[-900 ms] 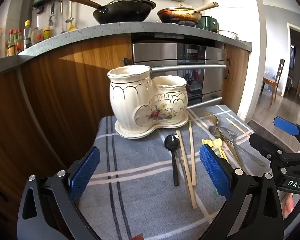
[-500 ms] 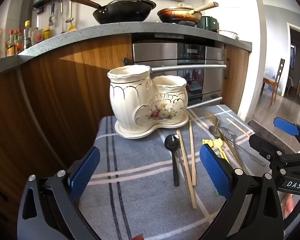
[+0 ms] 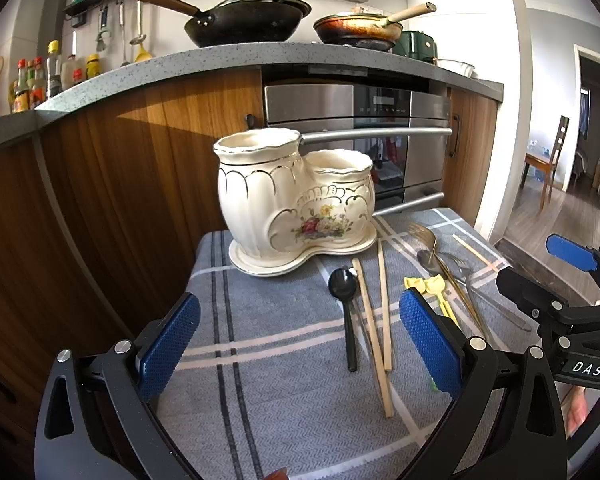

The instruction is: Organize utensils

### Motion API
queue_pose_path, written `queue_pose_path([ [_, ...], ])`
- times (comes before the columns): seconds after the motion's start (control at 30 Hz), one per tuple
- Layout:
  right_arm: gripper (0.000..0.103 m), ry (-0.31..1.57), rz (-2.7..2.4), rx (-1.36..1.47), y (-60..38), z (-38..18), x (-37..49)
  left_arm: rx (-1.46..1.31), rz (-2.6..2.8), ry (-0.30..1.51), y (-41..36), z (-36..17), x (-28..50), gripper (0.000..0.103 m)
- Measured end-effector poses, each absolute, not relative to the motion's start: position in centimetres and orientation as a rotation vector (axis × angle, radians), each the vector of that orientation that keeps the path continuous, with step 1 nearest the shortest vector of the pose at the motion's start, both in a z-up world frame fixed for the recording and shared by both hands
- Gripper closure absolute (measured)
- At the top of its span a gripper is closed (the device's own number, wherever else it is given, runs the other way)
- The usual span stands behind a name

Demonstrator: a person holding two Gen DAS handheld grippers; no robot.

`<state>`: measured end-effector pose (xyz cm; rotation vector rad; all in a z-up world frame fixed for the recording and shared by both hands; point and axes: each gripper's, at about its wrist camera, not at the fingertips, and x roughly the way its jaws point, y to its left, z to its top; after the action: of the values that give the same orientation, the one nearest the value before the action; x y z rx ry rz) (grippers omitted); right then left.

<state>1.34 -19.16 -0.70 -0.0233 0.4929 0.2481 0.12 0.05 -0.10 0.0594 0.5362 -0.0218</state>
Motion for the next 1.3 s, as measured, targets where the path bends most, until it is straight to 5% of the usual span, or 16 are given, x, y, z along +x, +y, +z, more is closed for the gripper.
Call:
queue_pose_path([
  [1.3,0.005,0.505,0.244,-0.02,-19.15,-0.99,1.49,0.069,-0.026,0.55,-0.34,-0.46,0.4,0.004],
])
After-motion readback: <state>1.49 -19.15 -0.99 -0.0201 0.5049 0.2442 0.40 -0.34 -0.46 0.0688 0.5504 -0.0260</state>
